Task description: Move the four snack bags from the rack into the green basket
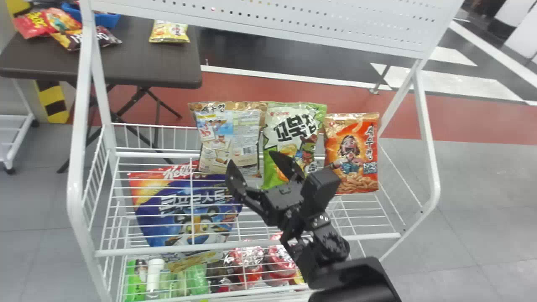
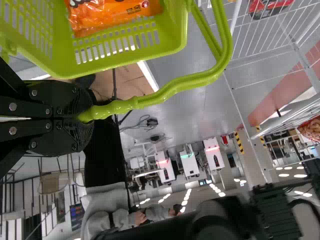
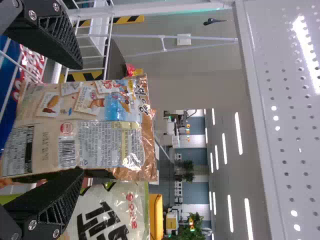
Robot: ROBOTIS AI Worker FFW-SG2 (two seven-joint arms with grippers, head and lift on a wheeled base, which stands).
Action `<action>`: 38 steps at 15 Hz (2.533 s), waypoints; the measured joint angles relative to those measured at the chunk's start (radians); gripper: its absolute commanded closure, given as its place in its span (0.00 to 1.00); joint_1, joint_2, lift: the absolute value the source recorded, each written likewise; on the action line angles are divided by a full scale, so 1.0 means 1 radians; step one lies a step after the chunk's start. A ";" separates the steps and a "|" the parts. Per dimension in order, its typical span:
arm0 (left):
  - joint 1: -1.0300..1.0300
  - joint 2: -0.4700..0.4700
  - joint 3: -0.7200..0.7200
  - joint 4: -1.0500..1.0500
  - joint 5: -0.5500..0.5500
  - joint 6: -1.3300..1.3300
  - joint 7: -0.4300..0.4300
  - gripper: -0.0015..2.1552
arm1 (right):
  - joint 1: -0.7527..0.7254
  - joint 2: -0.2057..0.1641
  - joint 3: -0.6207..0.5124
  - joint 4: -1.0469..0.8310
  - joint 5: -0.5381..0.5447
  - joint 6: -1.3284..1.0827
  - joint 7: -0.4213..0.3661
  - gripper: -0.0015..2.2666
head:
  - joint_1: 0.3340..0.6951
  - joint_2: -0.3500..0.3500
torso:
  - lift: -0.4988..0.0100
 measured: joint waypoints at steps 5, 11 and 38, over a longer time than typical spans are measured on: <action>-0.024 0.005 0.013 0.025 0.004 -0.002 -0.011 0.98 | -0.190 0.025 0.018 0.210 0.005 0.018 -0.026 0.31 | 1.00 0.18 | 0.98; -0.032 0.006 0.034 0.029 0.011 -0.001 -0.023 0.98 | -0.247 0.027 0.082 0.232 0.021 0.158 -0.030 0.86 | 1.00 0.27 | 0.98; -0.026 -0.007 0.045 0.041 0.021 -0.044 0.009 0.98 | 0.761 -0.059 -0.217 -0.829 -0.170 1.057 0.108 0.90 | 1.00 0.00 | 0.98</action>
